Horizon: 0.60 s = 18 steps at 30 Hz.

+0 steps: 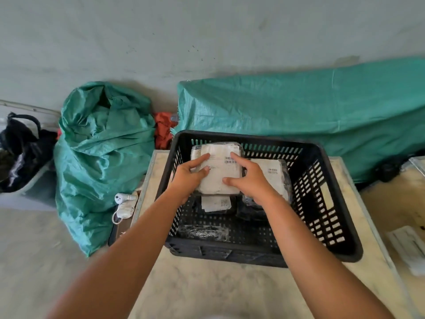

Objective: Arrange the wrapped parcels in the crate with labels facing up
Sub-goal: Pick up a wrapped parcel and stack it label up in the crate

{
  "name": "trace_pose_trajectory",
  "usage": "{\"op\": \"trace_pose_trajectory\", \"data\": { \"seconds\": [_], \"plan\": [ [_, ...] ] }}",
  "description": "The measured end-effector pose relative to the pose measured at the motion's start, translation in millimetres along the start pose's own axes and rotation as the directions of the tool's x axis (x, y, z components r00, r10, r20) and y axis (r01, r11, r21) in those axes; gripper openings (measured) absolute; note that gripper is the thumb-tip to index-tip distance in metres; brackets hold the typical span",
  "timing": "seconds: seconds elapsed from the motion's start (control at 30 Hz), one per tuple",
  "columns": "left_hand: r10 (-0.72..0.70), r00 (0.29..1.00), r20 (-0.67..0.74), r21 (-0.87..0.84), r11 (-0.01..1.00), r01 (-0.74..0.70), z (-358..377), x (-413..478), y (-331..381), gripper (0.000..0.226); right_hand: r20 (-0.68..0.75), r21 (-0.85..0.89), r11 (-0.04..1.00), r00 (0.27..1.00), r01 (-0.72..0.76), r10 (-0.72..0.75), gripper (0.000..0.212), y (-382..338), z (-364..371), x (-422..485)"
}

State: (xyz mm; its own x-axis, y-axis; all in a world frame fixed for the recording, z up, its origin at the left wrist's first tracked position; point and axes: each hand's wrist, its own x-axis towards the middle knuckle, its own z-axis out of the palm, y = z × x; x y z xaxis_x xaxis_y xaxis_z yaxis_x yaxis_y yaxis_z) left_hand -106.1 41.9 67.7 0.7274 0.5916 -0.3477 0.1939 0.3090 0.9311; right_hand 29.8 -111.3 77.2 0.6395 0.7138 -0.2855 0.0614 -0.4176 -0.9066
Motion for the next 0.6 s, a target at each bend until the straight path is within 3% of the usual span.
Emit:
{"op": "trace_pose_trajectory", "data": {
  "seconds": [0.13, 0.23, 0.43, 0.6],
  "plan": [
    [0.0, 0.99, -0.141, 0.161, 0.987, 0.023, 13.4, 23.9, -14.3, 0.038, -0.001, -0.115, 0.993, 0.999, -0.036, 0.036, 0.094, 7.4, 12.4, 24.8],
    [0.033, 0.979, -0.2, 0.376, 0.925, 0.045, 12.7, 33.9, -18.1, 0.042, 0.002, -0.2, 0.977, 0.997, -0.071, 0.073, 0.096, 8.1, 22.4, 30.2],
    [-0.049, 0.997, -0.052, 0.598, 0.799, 0.07, 12.8, 68.6, -45.1, 0.066, -0.032, -0.324, 0.93, 0.985, -0.173, 0.172, 0.094, 28.0, 28.2, 51.3],
    [-0.138, 0.988, 0.066, 0.625, 0.778, 0.067, 4.2, 79.5, -66.6, 0.087, 0.029, -0.487, 0.849, 0.967, -0.206, 0.252, 0.092, 33.8, 30.2, 61.4]
  ]
}}
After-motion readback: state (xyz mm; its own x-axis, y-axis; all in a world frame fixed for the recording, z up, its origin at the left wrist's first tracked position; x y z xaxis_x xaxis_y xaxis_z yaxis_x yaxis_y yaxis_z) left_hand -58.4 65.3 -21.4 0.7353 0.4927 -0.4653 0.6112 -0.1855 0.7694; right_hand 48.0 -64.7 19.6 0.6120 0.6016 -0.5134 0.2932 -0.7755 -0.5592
